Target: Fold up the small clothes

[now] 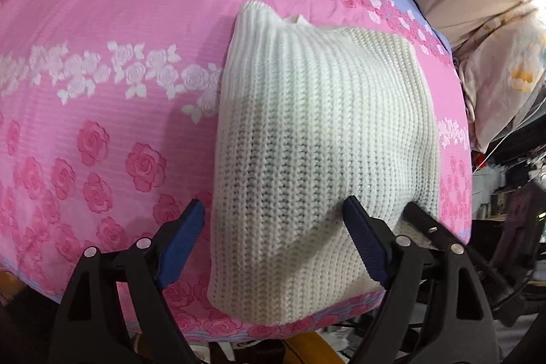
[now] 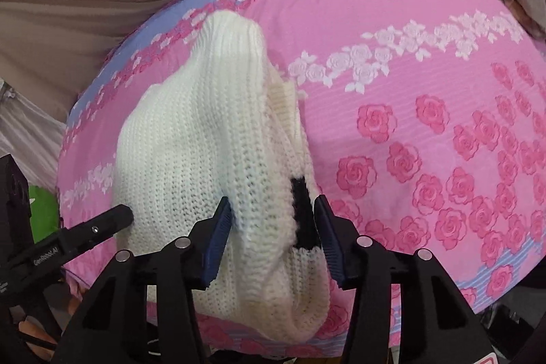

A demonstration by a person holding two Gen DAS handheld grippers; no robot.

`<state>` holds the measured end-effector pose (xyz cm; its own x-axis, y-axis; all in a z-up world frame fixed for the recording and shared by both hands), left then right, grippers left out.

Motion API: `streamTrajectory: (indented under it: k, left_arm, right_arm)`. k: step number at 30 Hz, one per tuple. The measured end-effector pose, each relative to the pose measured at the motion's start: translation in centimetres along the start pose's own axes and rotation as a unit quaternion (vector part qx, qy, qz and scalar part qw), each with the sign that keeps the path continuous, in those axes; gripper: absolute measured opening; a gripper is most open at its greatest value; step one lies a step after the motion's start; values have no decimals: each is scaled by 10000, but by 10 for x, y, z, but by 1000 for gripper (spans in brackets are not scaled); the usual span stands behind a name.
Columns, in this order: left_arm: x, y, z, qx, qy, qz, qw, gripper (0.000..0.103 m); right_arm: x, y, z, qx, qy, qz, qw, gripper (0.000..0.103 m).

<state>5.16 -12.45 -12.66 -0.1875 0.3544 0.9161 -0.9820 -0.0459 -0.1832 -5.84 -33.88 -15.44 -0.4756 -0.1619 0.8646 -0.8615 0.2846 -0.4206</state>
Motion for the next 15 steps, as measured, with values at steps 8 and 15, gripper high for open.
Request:
streamTrajectory:
  k: [8, 15]
  left_arm:
    - [7, 15, 19, -525, -309, 212, 9979, 81]
    - [9, 19, 16, -546, -367, 293, 9974, 81]
  right_arm:
    - [2, -25, -13, 268, -190, 13, 9995, 11]
    - [26, -40, -16, 720, 20, 534, 9960, 9]
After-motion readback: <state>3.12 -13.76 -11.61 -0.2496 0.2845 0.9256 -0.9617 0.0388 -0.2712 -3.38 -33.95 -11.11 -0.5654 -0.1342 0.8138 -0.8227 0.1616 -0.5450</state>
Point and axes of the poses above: each gripper's, at about its wrist camera, not at the fingertips, and x roughly against the way its jaws point, z to its right, y to its underside, the point moved 3 cm from there along -x, roughly the way its jaws point, and after that the axes turned 10 degrees about x, right-handed, at the moved point
